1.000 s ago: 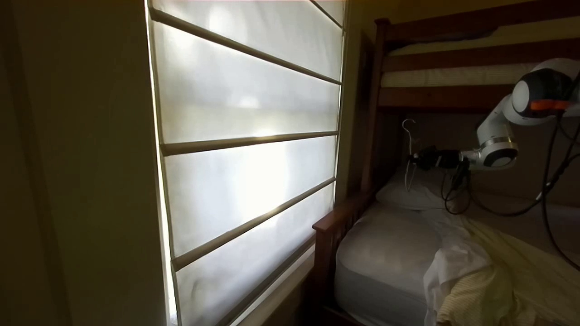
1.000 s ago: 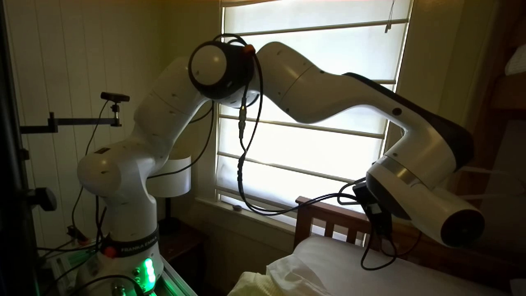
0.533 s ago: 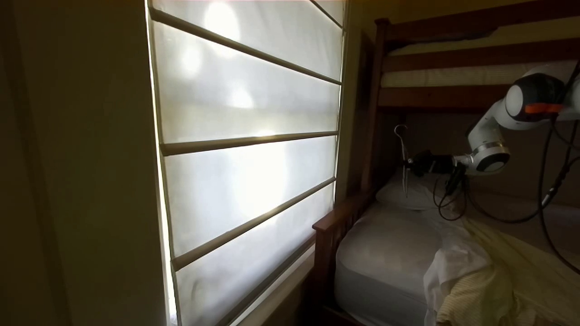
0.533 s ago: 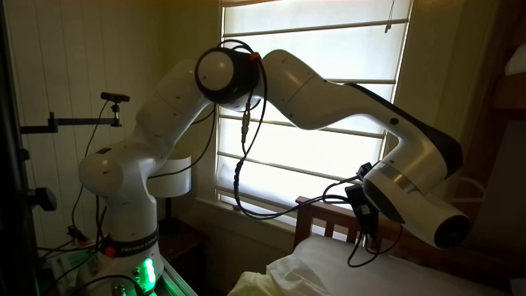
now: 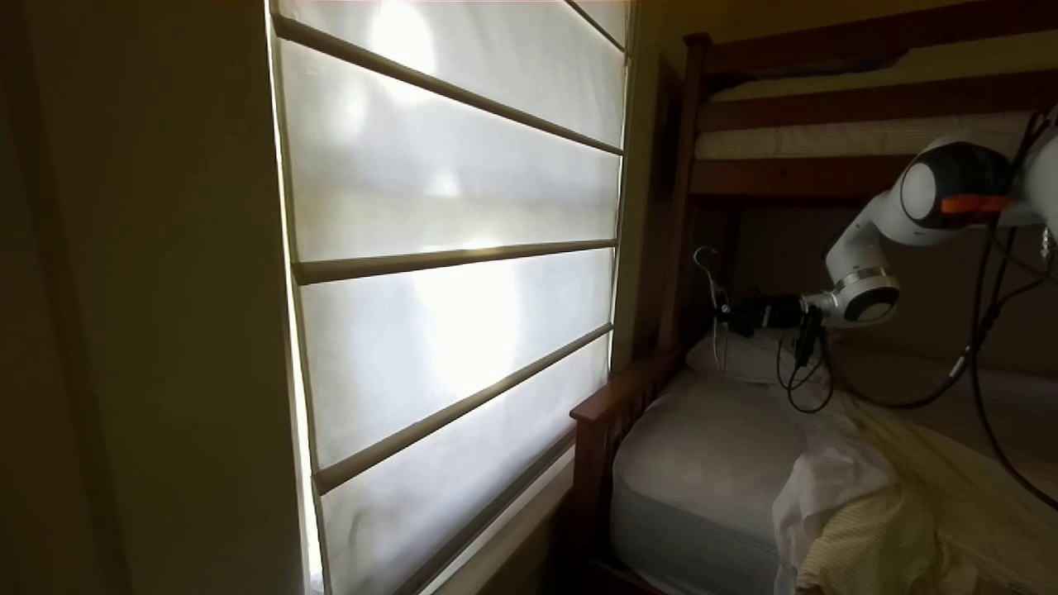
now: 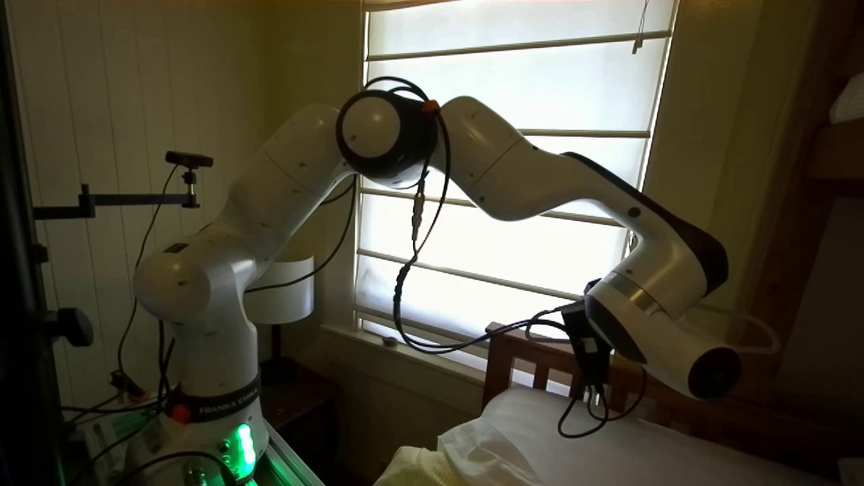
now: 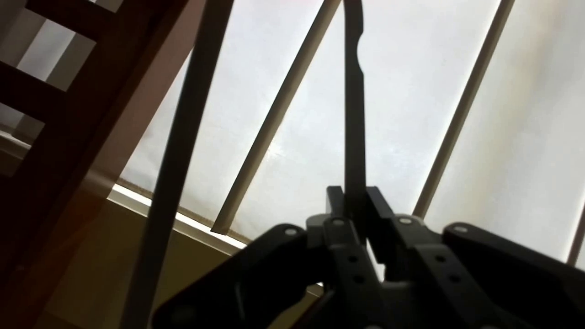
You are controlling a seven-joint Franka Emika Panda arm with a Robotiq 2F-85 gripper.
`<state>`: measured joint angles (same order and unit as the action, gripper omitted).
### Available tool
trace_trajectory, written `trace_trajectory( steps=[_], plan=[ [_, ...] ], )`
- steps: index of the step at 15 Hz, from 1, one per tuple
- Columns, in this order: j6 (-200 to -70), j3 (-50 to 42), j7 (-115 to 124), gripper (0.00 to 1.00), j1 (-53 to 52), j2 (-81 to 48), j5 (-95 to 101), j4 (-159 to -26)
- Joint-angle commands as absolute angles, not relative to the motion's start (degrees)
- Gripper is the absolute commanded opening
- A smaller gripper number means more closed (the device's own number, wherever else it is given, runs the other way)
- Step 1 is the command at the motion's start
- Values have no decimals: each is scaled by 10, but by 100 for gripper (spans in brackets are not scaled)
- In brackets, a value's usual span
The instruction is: Move the coat hanger to the top end of the bed
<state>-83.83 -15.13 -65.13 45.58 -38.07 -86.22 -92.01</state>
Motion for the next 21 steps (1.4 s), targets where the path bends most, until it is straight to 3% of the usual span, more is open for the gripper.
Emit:
trace_trajectory(
  steps=[1, 13, 14, 15, 17, 18, 21],
  plan=[
    [-851, -155, -637, 3, 451, -388, -874, -916],
    [-948, -140, -436, 3, 387, -496, -897, -811],
    [-937, -135, -475, 3, 395, -474, -911, -847],
    [-941, -135, -472, 13, 391, -479, -912, -843],
    [-941, -135, -473, 13, 390, -480, -912, -843],
    [-941, -135, -474, 3, 392, -480, -911, -843],
    [-951, -134, -445, 3, 377, -509, -894, -825]
  ],
)
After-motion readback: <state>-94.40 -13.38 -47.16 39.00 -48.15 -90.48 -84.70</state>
